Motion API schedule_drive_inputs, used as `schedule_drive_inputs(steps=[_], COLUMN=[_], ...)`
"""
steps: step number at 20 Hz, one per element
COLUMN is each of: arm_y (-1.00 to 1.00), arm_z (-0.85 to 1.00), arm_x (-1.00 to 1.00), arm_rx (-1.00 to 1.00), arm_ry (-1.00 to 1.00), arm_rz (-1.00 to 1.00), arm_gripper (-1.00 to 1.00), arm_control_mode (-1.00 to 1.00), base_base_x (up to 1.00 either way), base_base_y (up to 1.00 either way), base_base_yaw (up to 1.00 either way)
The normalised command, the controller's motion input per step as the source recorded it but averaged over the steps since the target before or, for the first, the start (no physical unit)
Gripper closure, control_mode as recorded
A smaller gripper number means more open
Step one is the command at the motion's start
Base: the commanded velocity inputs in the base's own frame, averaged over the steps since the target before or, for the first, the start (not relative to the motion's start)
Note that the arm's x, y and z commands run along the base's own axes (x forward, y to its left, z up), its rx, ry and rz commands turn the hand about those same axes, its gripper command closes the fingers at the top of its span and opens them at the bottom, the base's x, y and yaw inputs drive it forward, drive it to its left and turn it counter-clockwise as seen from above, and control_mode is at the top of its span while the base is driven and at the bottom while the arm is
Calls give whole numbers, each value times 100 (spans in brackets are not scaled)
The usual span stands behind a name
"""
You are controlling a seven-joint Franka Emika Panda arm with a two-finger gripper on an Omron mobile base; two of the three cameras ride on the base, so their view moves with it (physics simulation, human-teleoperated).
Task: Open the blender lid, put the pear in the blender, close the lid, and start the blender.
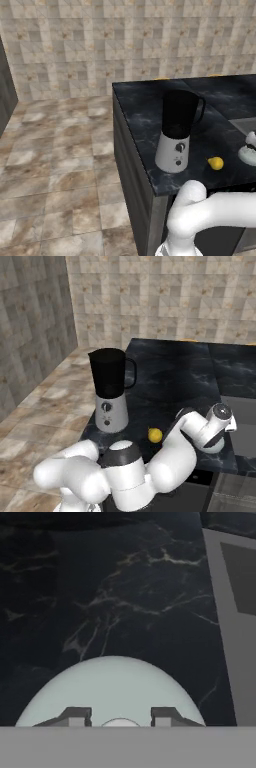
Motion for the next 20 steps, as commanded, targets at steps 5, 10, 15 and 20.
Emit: schedule_drive_inputs(steps=[5, 10, 15, 20], arm_y=[28, 32, 59, 100], arm_z=[-10, 10, 37, 5], arm_x=[0, -1, -10, -1], arm_rx=[0, -2, -10, -18], arm_ry=[7, 2, -2, 17], arm_rz=[4, 1, 0, 0], arm_gripper=[-100, -100, -100, -100], arm_control_mode=[-100, -100, -100, -100], base_base_x=[0, 0, 0, 0], base_base_y=[0, 0, 0, 0], base_base_yaw=[0, 0, 0, 0])
